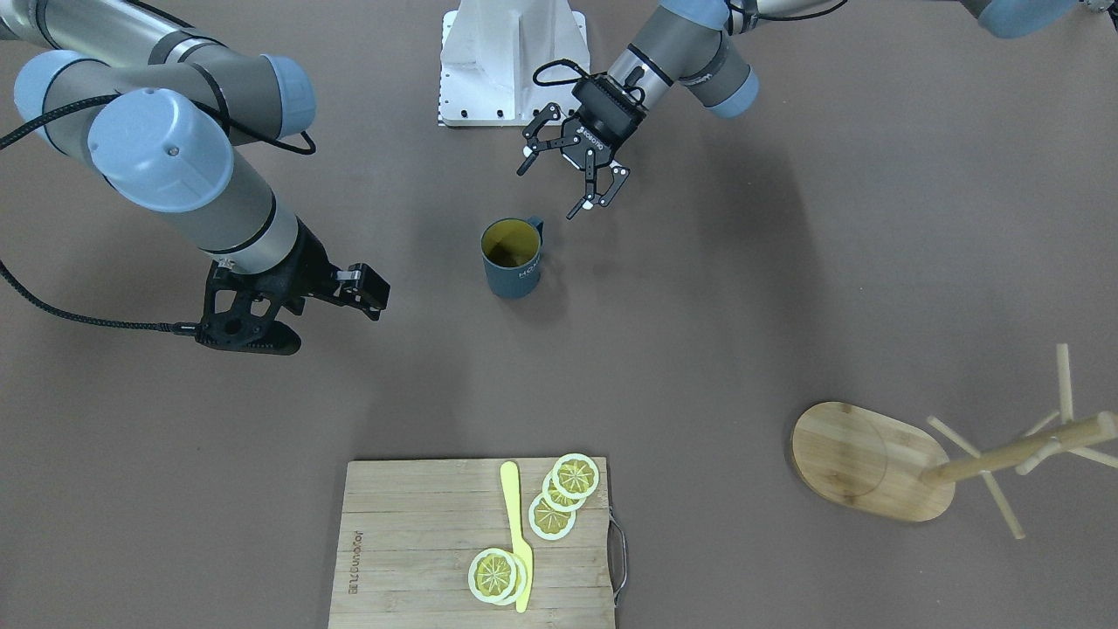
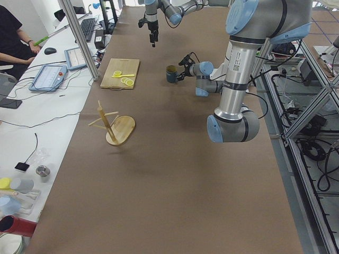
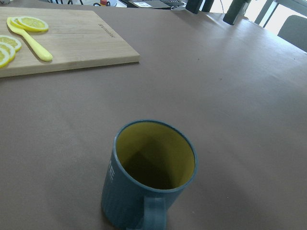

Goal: Hang cup on storage rack
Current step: 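Move the left gripper to the blue mug's handle and grasp it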

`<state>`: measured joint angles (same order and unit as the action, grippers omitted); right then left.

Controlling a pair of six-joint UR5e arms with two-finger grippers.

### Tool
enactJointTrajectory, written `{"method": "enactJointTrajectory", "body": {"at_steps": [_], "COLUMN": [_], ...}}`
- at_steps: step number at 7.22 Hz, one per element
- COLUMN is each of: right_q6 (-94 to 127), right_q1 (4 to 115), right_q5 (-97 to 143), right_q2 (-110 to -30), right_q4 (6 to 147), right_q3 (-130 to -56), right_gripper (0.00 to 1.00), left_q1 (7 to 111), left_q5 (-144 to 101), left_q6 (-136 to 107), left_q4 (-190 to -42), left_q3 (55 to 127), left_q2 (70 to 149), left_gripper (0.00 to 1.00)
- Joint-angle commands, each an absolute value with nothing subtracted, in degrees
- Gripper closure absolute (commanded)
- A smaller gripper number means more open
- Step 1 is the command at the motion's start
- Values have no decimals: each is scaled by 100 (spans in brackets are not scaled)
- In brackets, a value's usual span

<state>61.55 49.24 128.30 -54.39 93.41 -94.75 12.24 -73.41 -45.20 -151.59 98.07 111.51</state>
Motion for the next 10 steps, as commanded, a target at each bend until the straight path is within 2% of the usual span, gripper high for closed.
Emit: {"method": "enactJointTrajectory", "body": {"at_steps": [1,5,6,8,9,10], "right_q6": [6126,6117,6117,6126,6126,6126], "right_q1": [4931,4957,4957,4957,4957,4957], "right_q5": [12823,12823,12823,12823,12823,12823], "right_q2": [-5432,-5432,-5432,-5423,-5423,-5423], "right_q4": [9343,9334,9334,9334,9334,9334], "right_q3": [-9466,-9448,-9448,-9448,-9448,-9448], "right_gripper": [0,0,0,0,0,0], "left_q1": [1257,1248,1248,1239,1248,1257], "left_q5": [-7313,-7321,-7321,-7321,-7321,-7304], "left_q6": [-4491,-4561,-4579,-4588,-4597,-4597], "left_q4": [-15161,-15196,-15196,-15205,-15205,-15205], "left_q3": [9643,9098,9079,9070,9079,9079], "left_q2": [11180,11469,11505,11514,11540,11557], "left_gripper": [3,4,11,43,53,54]}}
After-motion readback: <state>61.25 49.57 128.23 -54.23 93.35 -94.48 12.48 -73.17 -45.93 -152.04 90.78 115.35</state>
